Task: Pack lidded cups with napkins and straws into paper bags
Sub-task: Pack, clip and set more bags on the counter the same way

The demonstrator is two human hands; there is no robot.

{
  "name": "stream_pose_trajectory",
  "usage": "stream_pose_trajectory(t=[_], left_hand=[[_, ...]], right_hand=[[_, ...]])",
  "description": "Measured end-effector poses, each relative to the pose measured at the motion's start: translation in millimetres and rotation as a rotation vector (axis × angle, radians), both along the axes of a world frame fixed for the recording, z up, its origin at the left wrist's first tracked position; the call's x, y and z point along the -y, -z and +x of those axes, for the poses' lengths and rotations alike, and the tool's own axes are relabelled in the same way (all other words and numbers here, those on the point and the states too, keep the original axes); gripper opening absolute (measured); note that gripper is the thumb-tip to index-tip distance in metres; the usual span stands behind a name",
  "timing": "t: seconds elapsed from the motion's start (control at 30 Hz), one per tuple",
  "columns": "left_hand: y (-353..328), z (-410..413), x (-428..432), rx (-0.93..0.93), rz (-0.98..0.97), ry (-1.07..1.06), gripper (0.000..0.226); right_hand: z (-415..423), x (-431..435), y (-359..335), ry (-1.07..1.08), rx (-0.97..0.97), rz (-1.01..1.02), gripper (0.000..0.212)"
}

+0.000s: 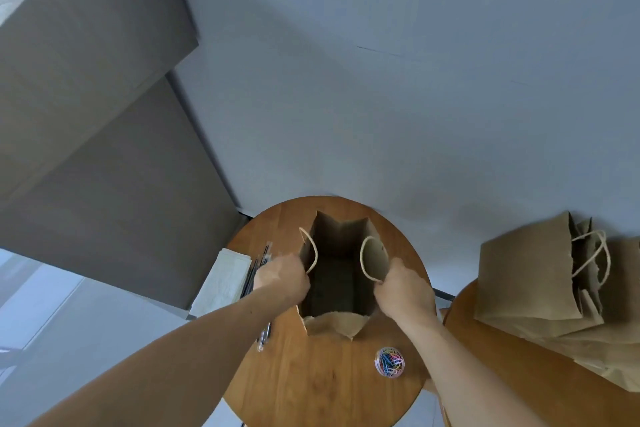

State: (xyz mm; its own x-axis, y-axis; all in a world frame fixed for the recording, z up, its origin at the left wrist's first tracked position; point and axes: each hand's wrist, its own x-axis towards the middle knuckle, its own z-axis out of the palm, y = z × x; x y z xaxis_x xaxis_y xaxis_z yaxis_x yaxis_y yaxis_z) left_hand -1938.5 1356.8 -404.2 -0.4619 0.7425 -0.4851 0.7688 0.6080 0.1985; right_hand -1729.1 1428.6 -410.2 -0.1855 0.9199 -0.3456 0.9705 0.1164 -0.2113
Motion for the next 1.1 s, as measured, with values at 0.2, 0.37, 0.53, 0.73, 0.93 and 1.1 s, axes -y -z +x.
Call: stream_pose_trajectory(t=[0.2,0.37,0.53,0.73,0.93,1.1], left_hand=[[0,-30,5,0.05,0.031,-0.089,0.017],[15,-21,-1,0.264,0.013,-0.005,0.047],[1,-34,-2,0.376,-0.14,0.195,0.106],[-44,-62,-11,0.24,-0.161,0.328,0.103],[-138,-97,-32,-0.104,0.162,0.359,0.072],[-225,-156,-25,-0.261,0.386,0.293,0.068]], right_hand=[[16,-1,5,0.035,-0.086,-0.088,0.023],[-5,10,0,-0.038,-0.214,-0.198,0.031],[-1,10,-2,-0.104,-0.285,-0.344,0.071],[-3,-16,-30,-0.216,-0.25,-0.551,0.09],[-58,-69,-115,-0.299,-0.233,-0.163,0.06],[-146,-76,-200,-0.447,-0.279,0.035,0.055]])
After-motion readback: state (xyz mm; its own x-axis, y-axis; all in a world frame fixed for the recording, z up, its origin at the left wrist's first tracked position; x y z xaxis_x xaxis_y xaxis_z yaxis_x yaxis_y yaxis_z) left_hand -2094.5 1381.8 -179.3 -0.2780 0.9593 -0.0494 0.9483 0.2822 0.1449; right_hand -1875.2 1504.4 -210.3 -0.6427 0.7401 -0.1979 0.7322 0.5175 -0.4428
